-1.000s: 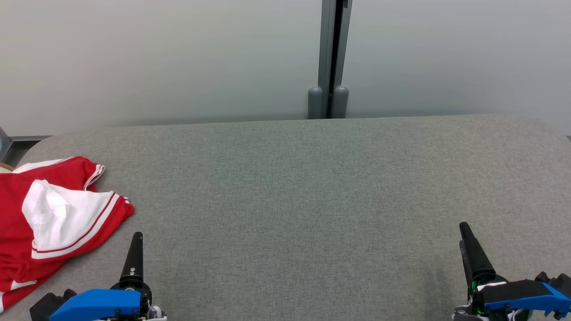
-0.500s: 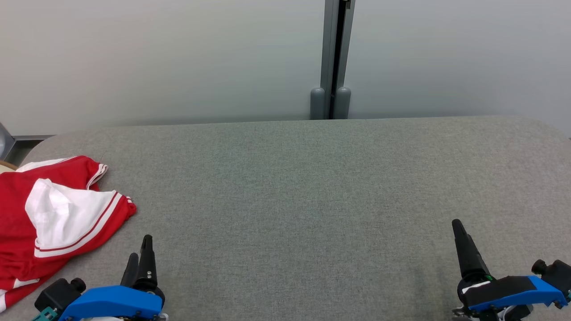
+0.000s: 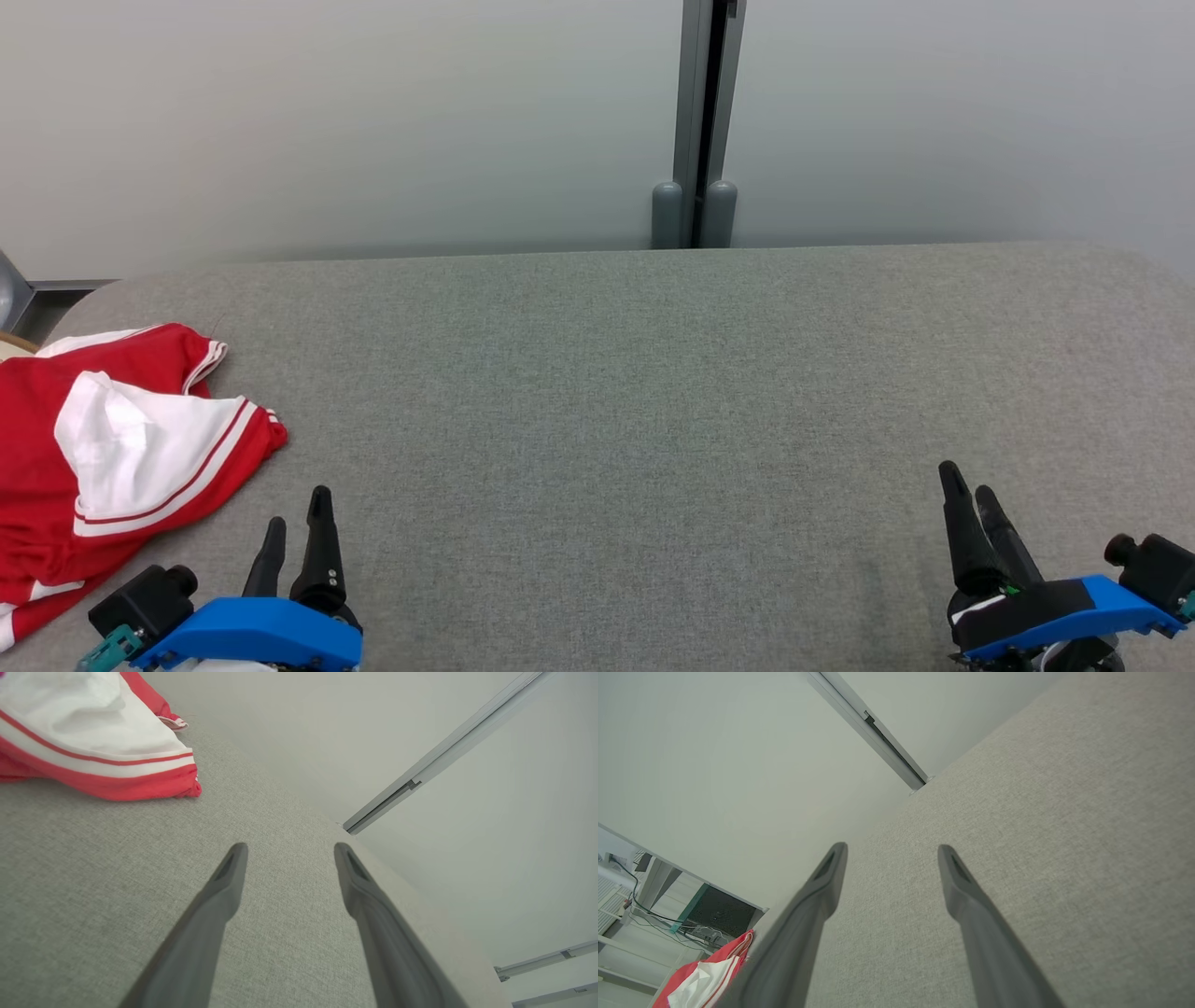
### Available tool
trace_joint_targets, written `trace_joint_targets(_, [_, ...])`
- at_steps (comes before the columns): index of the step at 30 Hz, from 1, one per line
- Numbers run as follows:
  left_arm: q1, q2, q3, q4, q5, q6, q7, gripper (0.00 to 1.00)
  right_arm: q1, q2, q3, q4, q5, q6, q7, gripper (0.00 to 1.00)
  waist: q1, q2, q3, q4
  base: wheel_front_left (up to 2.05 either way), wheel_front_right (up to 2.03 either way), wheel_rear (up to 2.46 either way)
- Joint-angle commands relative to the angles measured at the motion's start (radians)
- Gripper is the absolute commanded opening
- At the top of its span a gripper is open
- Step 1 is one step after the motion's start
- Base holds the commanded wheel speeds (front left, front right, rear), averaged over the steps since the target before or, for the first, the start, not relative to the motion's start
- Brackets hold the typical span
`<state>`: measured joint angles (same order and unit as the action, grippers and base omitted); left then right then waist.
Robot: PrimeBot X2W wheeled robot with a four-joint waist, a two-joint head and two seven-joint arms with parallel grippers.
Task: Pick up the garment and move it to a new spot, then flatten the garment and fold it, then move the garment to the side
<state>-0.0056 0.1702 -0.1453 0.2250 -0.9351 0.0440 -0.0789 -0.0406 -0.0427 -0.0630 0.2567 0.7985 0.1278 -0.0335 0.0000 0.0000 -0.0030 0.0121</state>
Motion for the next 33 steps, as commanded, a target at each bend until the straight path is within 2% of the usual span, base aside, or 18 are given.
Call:
trace_joint_targets(1, [-0.005, 0.018, -0.016, -0.018, 0.041, 0.008, -0.013, 1.00, -0.005, -0.006, 0.003, -0.017, -0.042, 0.003, -0.011, 1.00, 0.0000, 0.0000, 0.000, 0.000, 0.00, 0.00, 0.00])
trace_joint_targets(17, [0.005, 0.051, -0.081, -0.031, 0.199, 0.050, -0.061, 1.00, 0.006, -0.008, 0.010, -0.032, -0.236, 0.003, -0.030, 1.00, 0.0000, 0.0000, -0.004, 0.006, 0.00, 0.00, 0.00])
trace_joint_targets(33, [0.019, 0.079, -0.131, -0.029, 0.298, 0.077, -0.079, 1.00, 0.011, -0.009, 0.019, -0.034, -0.388, 0.003, -0.034, 1.00, 0.0000, 0.0000, -0.011, 0.011, 0.00, 0.00, 0.00])
